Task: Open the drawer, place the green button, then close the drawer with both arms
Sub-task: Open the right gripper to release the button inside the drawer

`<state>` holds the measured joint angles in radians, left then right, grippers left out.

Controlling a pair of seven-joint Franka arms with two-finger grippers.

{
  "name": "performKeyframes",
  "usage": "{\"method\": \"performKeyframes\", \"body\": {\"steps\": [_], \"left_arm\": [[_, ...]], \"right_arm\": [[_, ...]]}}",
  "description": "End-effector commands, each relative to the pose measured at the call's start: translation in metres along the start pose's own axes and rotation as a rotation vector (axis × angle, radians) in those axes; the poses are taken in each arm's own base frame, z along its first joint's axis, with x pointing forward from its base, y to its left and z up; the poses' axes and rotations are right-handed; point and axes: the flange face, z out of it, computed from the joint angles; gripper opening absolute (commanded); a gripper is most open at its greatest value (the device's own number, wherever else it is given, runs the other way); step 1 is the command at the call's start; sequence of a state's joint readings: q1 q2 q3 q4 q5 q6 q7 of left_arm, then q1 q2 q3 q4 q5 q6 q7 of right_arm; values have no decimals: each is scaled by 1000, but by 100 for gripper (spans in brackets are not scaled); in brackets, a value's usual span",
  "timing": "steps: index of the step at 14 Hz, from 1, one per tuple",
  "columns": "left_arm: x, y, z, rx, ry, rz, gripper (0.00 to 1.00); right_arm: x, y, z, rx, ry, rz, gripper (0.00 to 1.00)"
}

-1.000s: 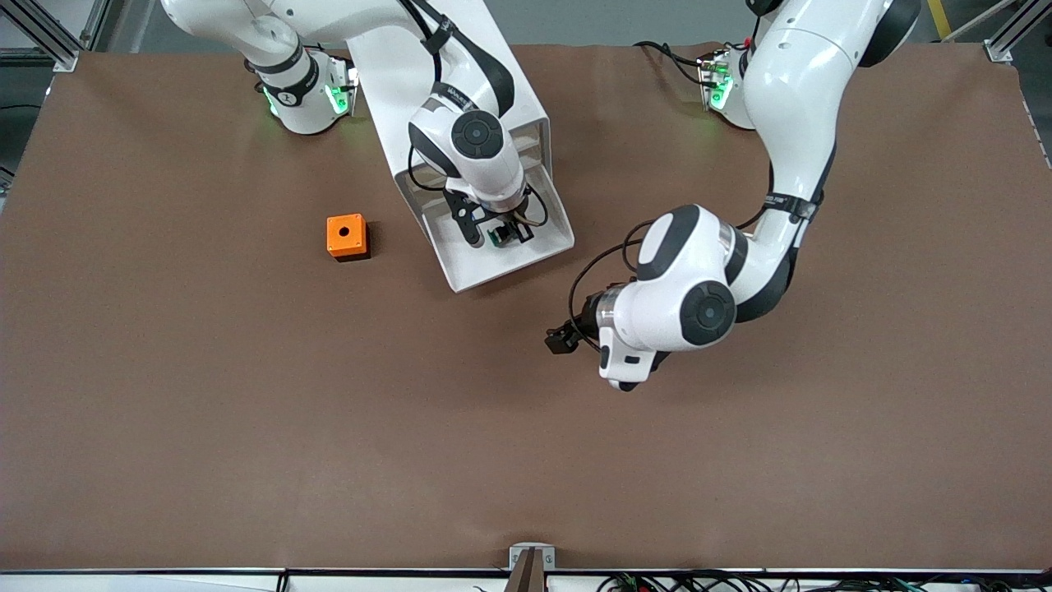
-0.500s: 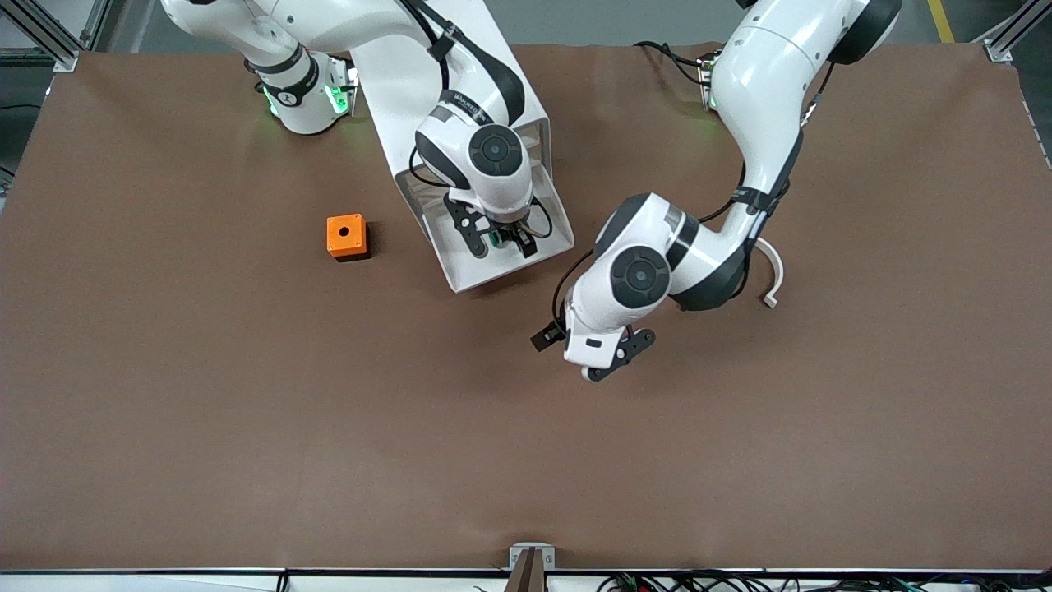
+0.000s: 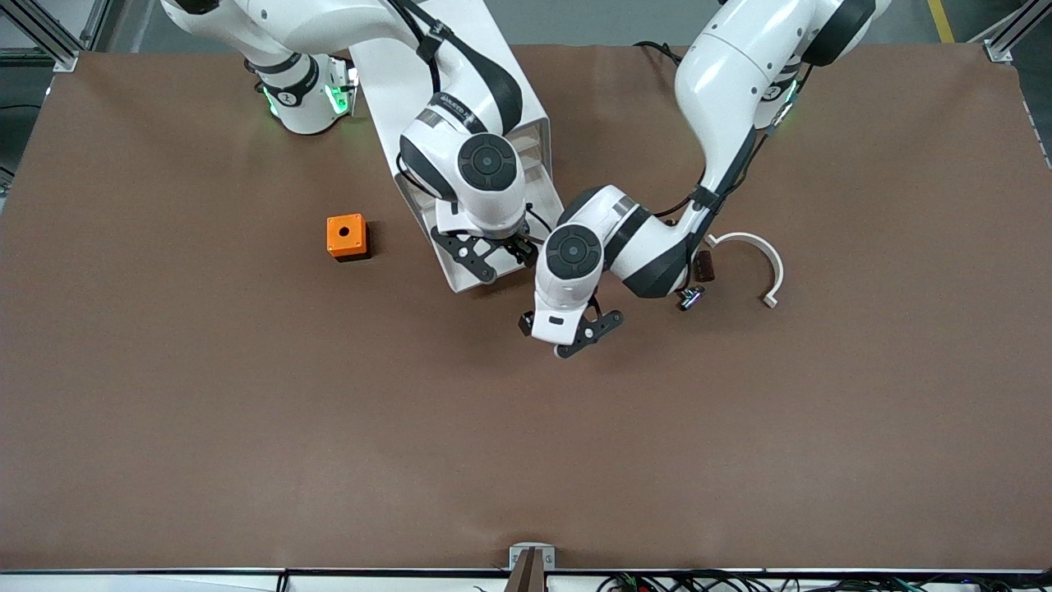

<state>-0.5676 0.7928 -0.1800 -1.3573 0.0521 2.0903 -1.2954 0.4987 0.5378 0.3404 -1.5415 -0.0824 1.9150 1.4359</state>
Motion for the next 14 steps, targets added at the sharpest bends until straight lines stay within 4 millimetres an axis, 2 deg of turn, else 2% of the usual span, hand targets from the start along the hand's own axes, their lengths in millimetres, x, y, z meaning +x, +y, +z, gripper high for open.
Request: {"method": "performKeyframes", "body": {"steps": [1, 3, 6, 10, 12, 14], "left_arm": [[0, -5, 4, 11, 23, -9, 100], [2, -7, 6, 14, 23, -3, 100], [0, -6, 3, 9, 19, 2, 100], [-11, -6, 8, 27, 5, 7, 100], [-16, -9, 13, 38, 0, 13, 100], [-34, -5, 15, 43, -8, 35, 100]], "right_arm": [[30, 3, -11, -7, 35, -150, 100], [48, 6, -21, -2, 63, -255, 100], [96, 26, -52, 30, 92, -362, 100], [186, 73, -90, 43, 100, -435, 100], [235, 107, -105, 23, 68, -452, 100], [281, 145, -110, 16, 43, -492, 100]]}}
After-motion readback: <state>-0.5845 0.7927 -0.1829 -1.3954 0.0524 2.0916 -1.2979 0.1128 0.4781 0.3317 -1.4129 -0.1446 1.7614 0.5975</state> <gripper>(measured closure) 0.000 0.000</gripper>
